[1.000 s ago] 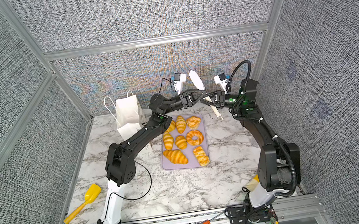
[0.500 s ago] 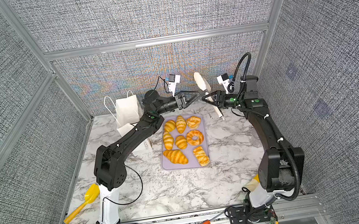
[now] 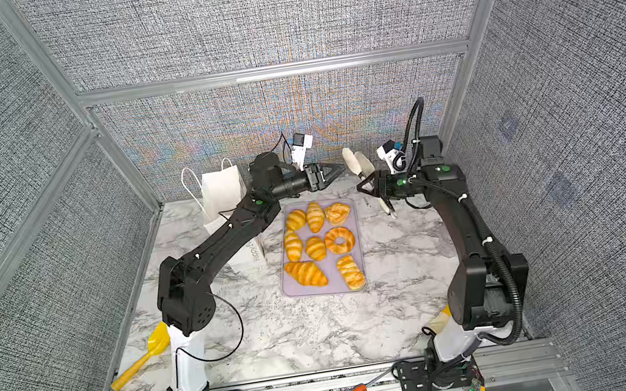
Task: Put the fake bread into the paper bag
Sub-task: 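Release the tong tip with the left gripper while the right keeps the tongs, then lower the tongs onto braided bread with right gripper while left arm nears bag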
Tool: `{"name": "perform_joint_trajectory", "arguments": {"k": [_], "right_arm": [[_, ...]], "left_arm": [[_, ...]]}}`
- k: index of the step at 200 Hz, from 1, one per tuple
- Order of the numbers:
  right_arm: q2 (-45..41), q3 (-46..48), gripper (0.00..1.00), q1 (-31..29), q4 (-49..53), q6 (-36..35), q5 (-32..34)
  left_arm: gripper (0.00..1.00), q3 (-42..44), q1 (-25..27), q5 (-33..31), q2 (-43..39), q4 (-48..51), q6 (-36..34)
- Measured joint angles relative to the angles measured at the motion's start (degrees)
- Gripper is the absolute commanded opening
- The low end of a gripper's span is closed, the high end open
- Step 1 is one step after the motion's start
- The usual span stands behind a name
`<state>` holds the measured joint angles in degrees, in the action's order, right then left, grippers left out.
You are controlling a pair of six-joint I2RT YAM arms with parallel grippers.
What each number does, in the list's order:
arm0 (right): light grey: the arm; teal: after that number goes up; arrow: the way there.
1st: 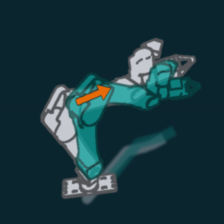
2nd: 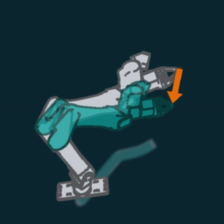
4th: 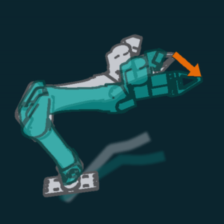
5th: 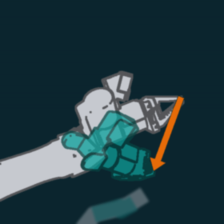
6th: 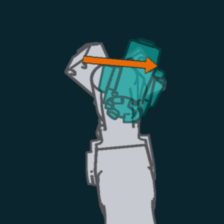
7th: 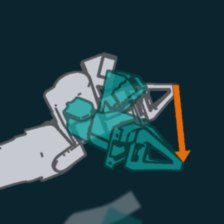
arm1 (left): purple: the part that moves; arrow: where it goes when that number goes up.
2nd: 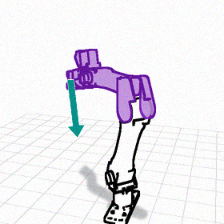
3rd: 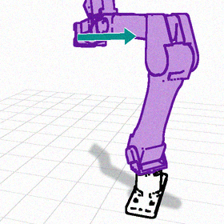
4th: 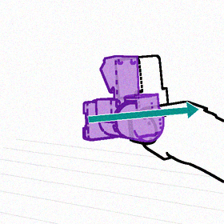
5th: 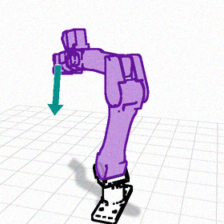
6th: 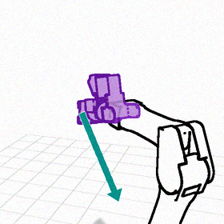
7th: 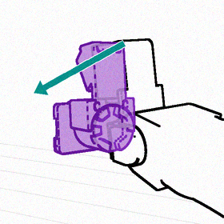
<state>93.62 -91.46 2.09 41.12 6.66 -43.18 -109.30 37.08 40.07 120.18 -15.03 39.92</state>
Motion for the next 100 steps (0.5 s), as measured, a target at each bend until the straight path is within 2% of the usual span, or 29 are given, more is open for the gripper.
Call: {"name": "perform_joint_trajectory", "arguments": {"k": [45,100], "right_arm": [[1.05,-1.46,0.6,-2.47,7.08,-5.01,10.64],[1.11,-1.64,0.61,-7.87,13.53,-10.25,24.17]], "left_arm": [[0.81,-1.88,-0.2,-6.56,-1.09,10.05,-6.08],[0.83,-5.84,-0.2,-13.9,-2.69,21.14,-12.79]]}}
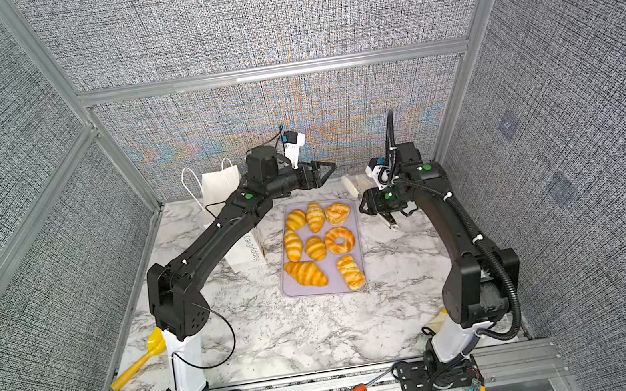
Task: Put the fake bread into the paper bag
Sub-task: 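Lower the tongs onto braided bread with right gripper while left arm nears bag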
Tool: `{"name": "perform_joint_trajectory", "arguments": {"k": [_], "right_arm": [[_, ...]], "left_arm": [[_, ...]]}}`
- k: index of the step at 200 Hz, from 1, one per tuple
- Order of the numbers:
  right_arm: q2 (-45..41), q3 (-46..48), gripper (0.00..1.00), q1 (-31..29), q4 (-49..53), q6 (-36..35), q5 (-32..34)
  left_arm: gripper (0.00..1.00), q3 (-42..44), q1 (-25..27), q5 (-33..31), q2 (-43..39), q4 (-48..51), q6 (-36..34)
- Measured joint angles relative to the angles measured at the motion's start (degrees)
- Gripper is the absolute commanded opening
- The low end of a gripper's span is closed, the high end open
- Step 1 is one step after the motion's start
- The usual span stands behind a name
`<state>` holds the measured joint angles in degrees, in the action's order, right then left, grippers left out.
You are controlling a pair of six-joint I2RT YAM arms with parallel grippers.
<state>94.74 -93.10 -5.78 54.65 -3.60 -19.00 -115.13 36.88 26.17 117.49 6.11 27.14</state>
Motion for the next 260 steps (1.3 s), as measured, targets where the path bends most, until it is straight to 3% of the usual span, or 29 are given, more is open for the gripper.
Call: {"name": "perform_joint_trajectory", "arguments": {"k": [51,120,202,260], "right_arm": [[-0.28,1.64,0.65,-4.2,4.96,-2.34,8.35],[-3.1,5.07,0.65,-9.55,10.56,-1.99,16.37],[-8.74,11.91,0.64,-17.66,16.98,5.81,19.12],[-9.42,14.86,0.62,-24.46,20.22,13.99,20.04]], "left_arm": [[0.84,-6.12,0.0,-7.48,-1.31,12.76,-8.72],[0.86,-6.58,0.0,-18.36,-7.61,23.63,-18.21],[0.97,1.77,-0.07,-26.73,-17.94,26.36,-23.74],[0.99,14.84,-1.62,-28.98,-28.96,23.41,-24.81]]}}
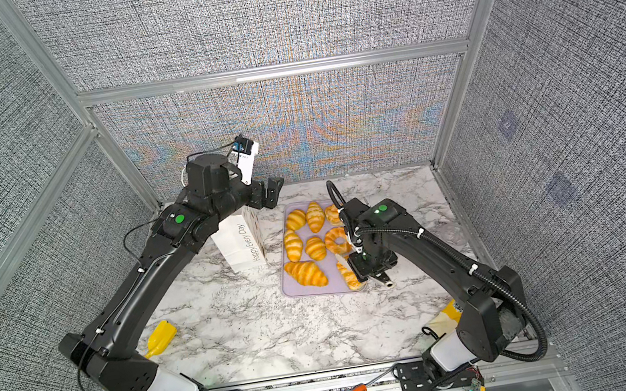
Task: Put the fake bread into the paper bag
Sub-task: 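Lower the tongs onto braided bread with right gripper while left arm nears bag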
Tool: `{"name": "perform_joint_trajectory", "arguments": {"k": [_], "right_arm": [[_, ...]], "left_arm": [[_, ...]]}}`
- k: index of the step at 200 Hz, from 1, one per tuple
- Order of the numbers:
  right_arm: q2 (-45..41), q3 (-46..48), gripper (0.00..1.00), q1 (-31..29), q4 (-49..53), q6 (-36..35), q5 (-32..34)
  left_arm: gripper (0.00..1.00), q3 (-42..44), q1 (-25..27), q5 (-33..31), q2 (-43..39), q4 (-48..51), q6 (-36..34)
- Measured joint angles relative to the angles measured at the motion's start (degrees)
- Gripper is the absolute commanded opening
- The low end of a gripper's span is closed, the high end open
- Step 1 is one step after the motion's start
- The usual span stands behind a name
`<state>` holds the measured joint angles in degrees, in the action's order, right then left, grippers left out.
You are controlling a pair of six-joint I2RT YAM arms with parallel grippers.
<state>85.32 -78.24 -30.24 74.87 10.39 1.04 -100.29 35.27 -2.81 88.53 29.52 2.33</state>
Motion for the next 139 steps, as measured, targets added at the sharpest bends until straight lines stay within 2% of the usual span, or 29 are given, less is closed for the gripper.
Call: {"name": "perform_joint_trajectory", "arguments": {"k": [56,112,139], "right_arm": [[-0.02,2.34,0.61,-4.35,1.16,6.47,0.02],[2.1,2.56,0.61,-6.58,1.7,9.4,-1.16],[2.89,2.45,0.61,-7.04,3.1,10.27,-1.14]], "left_arm": [[0.99,9.79,-3.52,-1.92,-9.05,-1.11,0.0],[0.99,12.0,-4.28,-10.71,-13.31,1.25,-0.04],[0.99,14.12,-4.39,-12.76,-15.52,1.92,-0.83]]}}
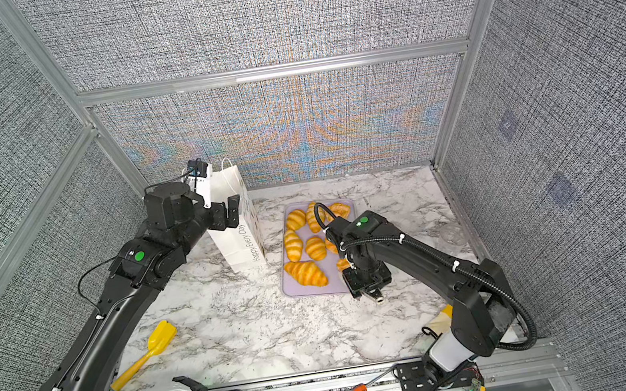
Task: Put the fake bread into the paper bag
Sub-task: 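Lower the tongs onto braided bread with right gripper while left arm nears bag, then close the tongs on the braided bread with the right gripper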
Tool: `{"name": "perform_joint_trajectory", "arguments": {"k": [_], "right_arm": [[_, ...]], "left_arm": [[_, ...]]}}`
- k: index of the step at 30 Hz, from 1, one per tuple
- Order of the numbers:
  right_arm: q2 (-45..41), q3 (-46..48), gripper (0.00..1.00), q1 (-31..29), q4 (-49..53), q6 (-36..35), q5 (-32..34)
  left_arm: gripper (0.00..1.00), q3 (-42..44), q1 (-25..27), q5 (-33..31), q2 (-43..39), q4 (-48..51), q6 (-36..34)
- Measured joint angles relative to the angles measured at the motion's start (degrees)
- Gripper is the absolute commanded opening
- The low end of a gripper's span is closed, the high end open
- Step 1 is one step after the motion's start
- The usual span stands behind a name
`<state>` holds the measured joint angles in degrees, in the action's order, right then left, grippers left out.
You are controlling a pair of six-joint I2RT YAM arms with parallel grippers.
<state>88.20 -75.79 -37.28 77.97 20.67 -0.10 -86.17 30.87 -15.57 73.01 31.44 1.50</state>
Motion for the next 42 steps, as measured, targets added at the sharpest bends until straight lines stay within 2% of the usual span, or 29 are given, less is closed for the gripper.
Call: {"name": "perform_joint_trajectory", "arguments": {"k": [20,29,42], "right_arm": [[7.96,-2.47,0.62,-0.13,2.01,-0.59,1.73],[6.91,-4.09,0.63,-0.13,3.93,-0.09,3.26],[6.51,-3.91,0.72,-0.11,4.61,-1.18,6.82]], "left_arm": [[0.99,4.7,-0.15,-2.45,-5.03,2.12,0.02],[0.99,5.44,-0.15,-2.47,-6.27,3.5,-0.52],[0.99,6.99,-0.11,-1.77,-6.78,3.89,-0.35]]}}
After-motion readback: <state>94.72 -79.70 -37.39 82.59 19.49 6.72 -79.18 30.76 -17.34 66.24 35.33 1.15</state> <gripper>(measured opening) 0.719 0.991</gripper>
